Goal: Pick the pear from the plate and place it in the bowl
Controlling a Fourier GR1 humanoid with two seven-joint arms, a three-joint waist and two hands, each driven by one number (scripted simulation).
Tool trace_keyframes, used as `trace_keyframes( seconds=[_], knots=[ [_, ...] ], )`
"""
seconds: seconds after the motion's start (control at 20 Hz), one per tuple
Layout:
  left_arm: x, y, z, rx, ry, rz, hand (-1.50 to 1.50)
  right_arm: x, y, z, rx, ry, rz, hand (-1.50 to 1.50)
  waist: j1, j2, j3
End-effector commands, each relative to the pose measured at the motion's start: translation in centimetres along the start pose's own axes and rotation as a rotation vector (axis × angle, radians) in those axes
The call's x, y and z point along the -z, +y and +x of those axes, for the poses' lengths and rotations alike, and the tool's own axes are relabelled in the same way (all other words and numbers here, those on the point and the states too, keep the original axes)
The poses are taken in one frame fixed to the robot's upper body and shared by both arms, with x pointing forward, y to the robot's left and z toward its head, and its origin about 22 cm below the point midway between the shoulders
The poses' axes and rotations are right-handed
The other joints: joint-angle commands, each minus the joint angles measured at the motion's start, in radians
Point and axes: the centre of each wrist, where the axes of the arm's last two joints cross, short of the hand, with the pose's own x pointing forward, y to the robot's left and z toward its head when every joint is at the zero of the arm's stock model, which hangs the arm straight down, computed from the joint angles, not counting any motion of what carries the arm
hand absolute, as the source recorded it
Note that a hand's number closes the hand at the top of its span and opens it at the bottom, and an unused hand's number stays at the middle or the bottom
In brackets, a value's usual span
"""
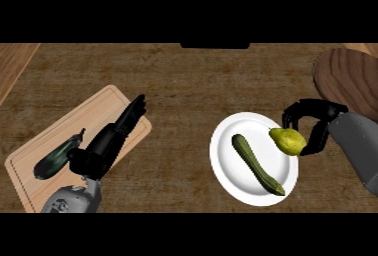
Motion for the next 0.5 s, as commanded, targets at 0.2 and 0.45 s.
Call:
trace_keyframes(
  seconds=[0.2,0.45],
  knots=[
    [0.0,-0.9,-0.7,-0.017,0.008,-0.014,0.0,0.6,-2.7,4.2,-0.016,0.292,-0.428,1.5,0.018,0.009,0.008],
    [0.7,-0.3,0.1,-0.004,0.001,-0.031,0.0,1.5,-3.8,8.2,-0.097,0.563,-0.755,1.5,0.033,0.012,0.008]
  ],
)
